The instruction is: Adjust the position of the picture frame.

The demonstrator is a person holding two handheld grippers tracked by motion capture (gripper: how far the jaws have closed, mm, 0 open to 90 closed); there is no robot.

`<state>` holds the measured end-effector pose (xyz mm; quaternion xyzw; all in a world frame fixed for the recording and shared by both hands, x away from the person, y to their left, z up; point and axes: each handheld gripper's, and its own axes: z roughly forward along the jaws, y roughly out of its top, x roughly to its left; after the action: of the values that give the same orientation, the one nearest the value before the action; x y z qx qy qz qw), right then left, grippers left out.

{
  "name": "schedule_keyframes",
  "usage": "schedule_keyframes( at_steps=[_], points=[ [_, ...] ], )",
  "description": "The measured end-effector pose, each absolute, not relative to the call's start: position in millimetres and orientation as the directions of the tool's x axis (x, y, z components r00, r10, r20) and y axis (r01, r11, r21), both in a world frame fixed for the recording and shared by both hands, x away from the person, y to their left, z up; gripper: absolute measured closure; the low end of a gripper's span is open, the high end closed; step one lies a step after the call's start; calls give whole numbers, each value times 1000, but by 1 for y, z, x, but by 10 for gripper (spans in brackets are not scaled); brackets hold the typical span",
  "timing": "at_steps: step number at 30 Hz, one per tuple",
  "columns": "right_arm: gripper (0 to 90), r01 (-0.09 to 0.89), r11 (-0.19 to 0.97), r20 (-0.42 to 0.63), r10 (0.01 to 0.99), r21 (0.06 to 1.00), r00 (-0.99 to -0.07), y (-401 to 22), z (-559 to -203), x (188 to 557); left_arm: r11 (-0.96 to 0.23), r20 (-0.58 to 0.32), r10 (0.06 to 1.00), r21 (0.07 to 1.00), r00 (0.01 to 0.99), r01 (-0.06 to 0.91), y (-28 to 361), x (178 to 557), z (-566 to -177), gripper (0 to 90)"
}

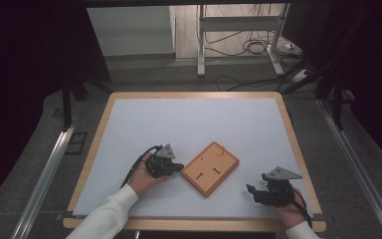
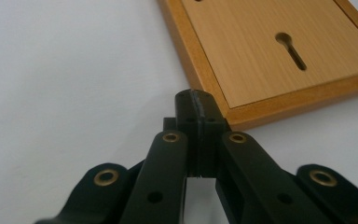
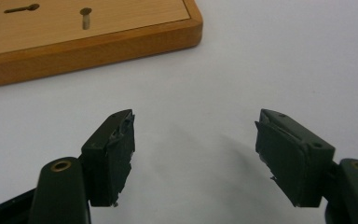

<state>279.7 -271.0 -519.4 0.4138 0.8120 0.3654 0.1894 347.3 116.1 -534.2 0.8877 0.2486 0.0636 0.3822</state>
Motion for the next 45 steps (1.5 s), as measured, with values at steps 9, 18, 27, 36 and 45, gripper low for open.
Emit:
schedule_keyframes(
  at_steps=[9, 18, 27, 36, 45],
  points=[
    [284, 535, 387, -6, 814, 751, -580, -273, -519, 280, -584, -84, 476, 714, 875, 386, 113, 340, -533, 900],
    [325, 535, 365, 5, 824, 762, -567, -274, -516, 284, -520, -63, 579, 740, 813, 428, 132, 343, -523, 821],
    [835, 547, 391, -9, 819, 740, -573, -263, -512, 304, -460, -46, 653, 769, 756, 444, 141, 338, -521, 364],
    [898, 581, 417, -32, 830, 699, -557, -234, -519, 337, -467, -48, 655, 759, 754, 454, 143, 341, -523, 332],
    [899, 582, 435, -50, 828, 688, -559, -224, -521, 343, -469, -52, 654, 754, 754, 459, 144, 342, -525, 322]
  ],
)
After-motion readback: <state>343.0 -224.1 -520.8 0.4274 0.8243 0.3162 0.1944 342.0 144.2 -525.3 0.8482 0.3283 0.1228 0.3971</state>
